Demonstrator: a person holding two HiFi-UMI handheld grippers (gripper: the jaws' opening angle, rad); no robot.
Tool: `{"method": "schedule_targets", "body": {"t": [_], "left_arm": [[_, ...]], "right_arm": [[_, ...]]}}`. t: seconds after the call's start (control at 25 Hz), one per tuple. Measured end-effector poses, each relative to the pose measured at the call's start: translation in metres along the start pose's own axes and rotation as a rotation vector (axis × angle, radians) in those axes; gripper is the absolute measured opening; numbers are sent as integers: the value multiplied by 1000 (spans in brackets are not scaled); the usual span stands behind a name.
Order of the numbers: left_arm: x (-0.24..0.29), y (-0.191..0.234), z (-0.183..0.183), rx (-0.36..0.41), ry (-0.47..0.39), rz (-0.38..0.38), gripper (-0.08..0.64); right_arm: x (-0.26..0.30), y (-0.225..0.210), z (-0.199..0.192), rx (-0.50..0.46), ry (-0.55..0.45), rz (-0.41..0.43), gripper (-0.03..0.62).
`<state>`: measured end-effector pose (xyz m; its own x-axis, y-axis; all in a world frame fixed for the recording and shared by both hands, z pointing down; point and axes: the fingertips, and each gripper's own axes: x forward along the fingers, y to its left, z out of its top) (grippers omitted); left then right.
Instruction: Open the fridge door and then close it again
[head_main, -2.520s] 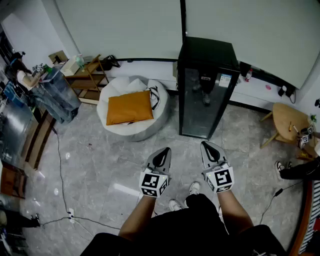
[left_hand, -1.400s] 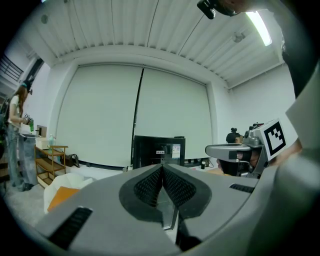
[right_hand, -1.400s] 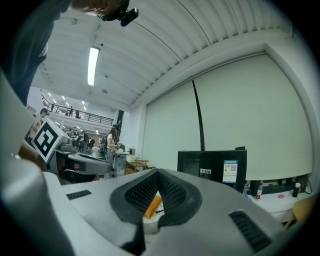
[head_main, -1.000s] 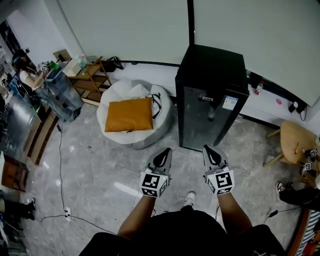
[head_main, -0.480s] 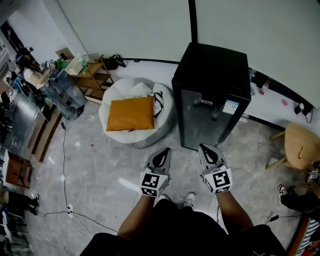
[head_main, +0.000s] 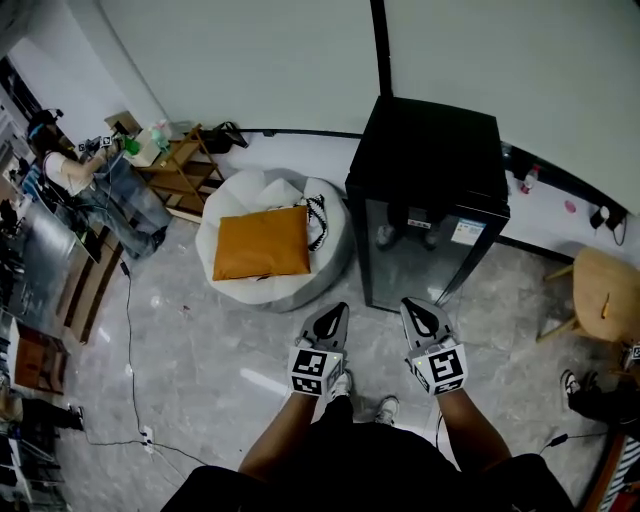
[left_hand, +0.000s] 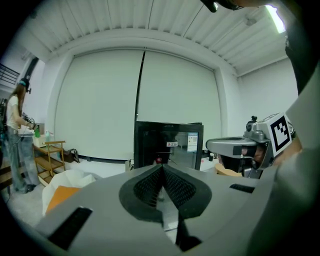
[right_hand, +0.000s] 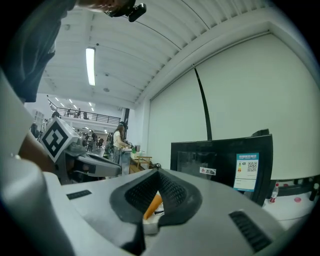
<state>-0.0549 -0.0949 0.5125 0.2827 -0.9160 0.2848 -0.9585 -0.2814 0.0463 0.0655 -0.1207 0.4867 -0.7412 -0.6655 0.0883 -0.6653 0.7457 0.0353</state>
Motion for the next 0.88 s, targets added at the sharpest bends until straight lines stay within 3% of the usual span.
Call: {"method": "schedule_targets", "body": {"t": [0.2, 0.48, 0.8, 0.88], "left_arm": [[28, 20, 5, 30, 29, -44, 21], [63, 48, 7, 70, 74, -99, 23], [100, 74, 2, 58, 85, -151, 25], [109, 80, 2, 60, 88, -155, 69]], "right_arm": [[31, 0, 2, -70, 35, 2, 18], [64, -5, -2, -52, 58, -45, 18], [86, -7, -18, -39, 113, -92, 18], [90, -9, -20, -32, 127, -107, 18]]}}
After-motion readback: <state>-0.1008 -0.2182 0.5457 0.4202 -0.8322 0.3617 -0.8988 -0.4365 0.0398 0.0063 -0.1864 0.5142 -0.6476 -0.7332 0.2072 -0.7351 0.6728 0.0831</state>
